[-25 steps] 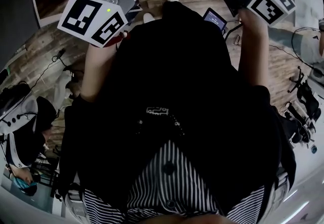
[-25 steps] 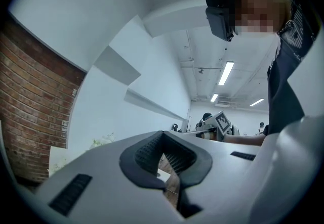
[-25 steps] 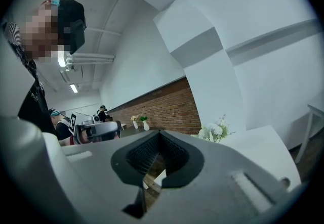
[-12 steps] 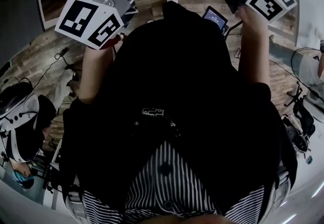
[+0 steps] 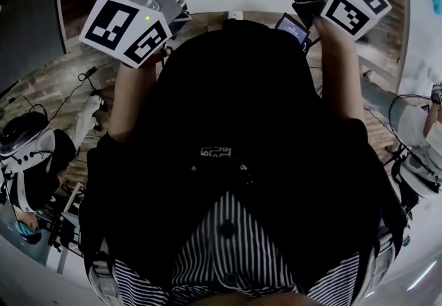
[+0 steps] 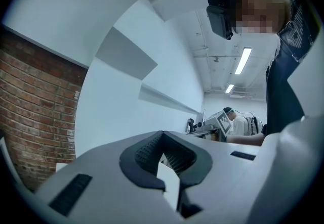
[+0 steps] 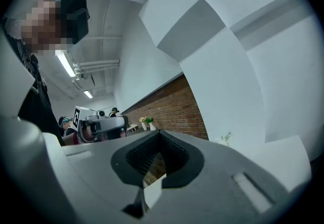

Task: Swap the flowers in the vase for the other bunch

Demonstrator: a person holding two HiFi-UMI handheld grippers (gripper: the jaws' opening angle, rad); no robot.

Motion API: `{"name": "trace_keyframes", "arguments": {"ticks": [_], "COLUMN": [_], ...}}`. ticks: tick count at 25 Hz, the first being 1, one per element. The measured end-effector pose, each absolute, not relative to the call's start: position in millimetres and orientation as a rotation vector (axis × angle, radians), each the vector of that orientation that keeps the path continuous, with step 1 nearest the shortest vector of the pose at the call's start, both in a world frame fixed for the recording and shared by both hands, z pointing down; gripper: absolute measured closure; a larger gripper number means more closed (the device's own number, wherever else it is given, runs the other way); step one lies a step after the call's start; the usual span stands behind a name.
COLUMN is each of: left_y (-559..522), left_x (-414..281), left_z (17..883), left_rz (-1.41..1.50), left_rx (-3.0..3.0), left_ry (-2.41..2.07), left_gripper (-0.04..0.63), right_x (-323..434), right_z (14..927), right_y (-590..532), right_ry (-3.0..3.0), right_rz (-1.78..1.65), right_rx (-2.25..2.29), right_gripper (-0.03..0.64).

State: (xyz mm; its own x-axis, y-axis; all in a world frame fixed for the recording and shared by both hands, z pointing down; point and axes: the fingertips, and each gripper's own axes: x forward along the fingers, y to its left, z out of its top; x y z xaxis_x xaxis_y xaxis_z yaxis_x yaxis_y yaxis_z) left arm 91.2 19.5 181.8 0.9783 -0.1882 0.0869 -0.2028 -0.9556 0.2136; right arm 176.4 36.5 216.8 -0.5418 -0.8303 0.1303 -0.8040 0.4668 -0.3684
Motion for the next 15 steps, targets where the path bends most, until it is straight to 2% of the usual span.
{"name": "trace_keyframes", "arguments": {"ticks": [7,15], "left_y": [-18.3,-57.6], "left_x": [132.5,115.9], "left_z": [189.0,226.3], "left_rz": [0.157,0.262], "left_rx": [2.874,2.775], "left_ry": [-0.419,-0.518], "left_gripper": [0.591,0.591], "right_x": [219.4,202.9], "right_z": [223.9,254.7], "right_y": [4.3,-48.5], "right_ry": [2.659,2.630], "right_rz": [-0.643,-0.784], "right_rx": [-1.364,-1.226], "right_gripper": [0.612,0.614]}}
